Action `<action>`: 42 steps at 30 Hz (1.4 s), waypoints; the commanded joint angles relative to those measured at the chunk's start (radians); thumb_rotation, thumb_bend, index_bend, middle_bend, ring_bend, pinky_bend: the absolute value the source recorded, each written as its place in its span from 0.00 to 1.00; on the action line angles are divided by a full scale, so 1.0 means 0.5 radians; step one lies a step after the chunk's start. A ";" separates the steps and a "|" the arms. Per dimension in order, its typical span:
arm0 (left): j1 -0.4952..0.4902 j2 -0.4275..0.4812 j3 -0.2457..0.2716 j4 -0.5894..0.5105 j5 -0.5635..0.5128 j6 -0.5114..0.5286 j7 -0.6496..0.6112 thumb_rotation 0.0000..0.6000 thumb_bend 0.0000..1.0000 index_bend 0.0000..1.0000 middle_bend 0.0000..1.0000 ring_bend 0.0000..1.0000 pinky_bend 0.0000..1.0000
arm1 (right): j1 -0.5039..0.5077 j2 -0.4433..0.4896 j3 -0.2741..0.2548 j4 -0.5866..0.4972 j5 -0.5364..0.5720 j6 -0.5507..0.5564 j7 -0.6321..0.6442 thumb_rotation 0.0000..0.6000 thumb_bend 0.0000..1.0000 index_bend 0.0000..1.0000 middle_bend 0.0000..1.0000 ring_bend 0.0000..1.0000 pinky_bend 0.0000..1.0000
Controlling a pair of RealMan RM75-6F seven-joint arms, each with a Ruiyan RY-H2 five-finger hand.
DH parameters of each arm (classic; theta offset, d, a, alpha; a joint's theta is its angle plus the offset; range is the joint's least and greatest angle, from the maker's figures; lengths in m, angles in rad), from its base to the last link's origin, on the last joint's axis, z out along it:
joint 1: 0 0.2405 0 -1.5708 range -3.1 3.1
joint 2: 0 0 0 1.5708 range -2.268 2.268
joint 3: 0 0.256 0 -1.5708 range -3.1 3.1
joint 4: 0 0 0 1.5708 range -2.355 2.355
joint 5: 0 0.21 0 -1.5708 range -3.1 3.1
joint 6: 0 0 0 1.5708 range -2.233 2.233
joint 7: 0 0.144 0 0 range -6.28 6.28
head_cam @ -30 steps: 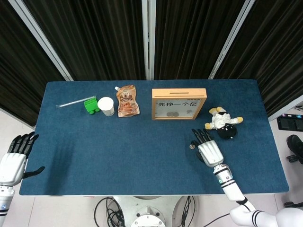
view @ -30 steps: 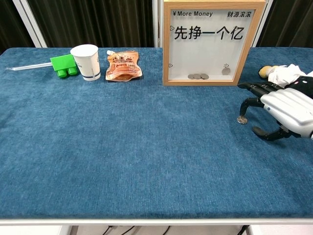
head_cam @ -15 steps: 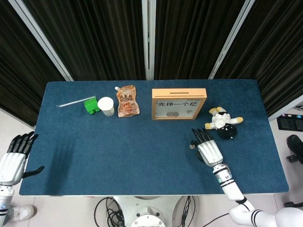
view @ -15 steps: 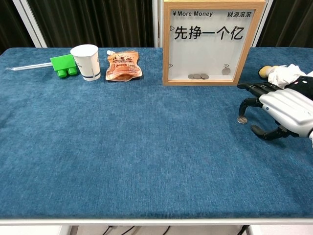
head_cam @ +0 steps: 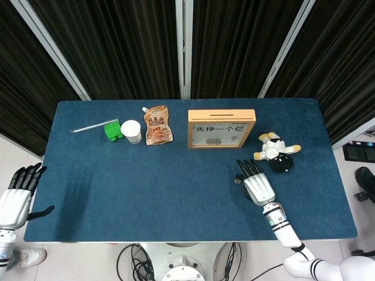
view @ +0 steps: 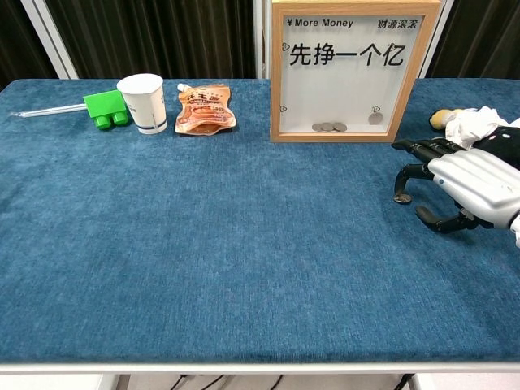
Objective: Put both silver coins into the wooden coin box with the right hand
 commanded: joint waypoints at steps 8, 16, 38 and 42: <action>0.000 -0.008 0.003 0.022 -0.008 -0.014 -0.016 1.00 0.03 0.05 0.01 0.00 0.00 | 0.003 -0.012 0.005 0.012 0.007 -0.009 -0.008 1.00 0.29 0.39 0.02 0.00 0.00; -0.005 -0.019 0.003 0.051 -0.014 -0.030 -0.039 1.00 0.03 0.05 0.01 0.00 0.00 | 0.019 -0.039 0.017 0.051 0.007 -0.015 -0.004 1.00 0.30 0.47 0.02 0.00 0.00; -0.011 -0.034 0.001 0.093 -0.016 -0.035 -0.097 1.00 0.03 0.05 0.01 0.00 0.00 | 0.045 -0.049 0.038 0.076 -0.004 0.020 -0.029 1.00 0.31 0.53 0.03 0.00 0.00; -0.012 -0.030 0.002 0.083 -0.010 -0.032 -0.087 1.00 0.03 0.05 0.01 0.00 0.00 | 0.044 -0.039 0.035 0.063 -0.003 0.018 -0.028 1.00 0.31 0.52 0.03 0.00 0.00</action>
